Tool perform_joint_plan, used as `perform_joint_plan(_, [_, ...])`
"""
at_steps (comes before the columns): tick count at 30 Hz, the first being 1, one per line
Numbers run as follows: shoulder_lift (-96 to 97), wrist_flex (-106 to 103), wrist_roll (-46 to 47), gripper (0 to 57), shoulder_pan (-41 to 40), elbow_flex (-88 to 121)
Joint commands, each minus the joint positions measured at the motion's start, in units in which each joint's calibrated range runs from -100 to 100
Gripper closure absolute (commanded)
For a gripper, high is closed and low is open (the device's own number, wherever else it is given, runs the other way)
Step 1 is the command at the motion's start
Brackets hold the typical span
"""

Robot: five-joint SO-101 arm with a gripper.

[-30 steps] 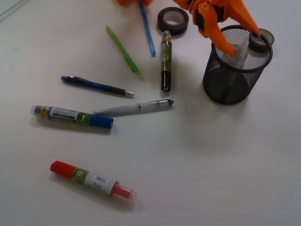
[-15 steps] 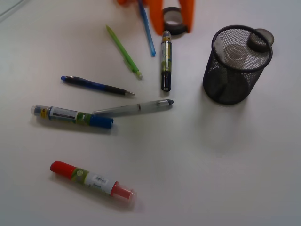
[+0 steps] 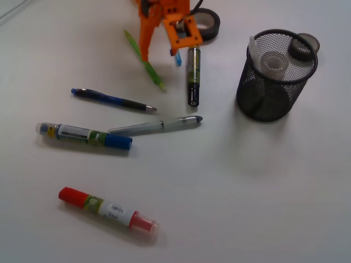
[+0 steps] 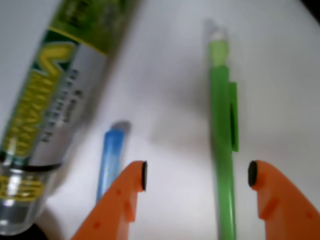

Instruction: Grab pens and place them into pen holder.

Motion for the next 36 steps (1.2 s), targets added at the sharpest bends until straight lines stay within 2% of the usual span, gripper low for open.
perform_joint_plan(1, [3.49,0.03,0.34,34.0,0.89,-0.29])
perform_joint_plan(12, [12.66,-4.52,1.81,34.0,1.78,-5.09])
perform_joint_plan(18, [13.17,3.09,2.64,34.0,2.08,-13.52])
perform_joint_plan(29, [15.55,6.24,4.64,34.0,9.71,-17.23])
perform_joint_plan(36, [26.43,7.47,4.59,34.2,10.23,-22.67])
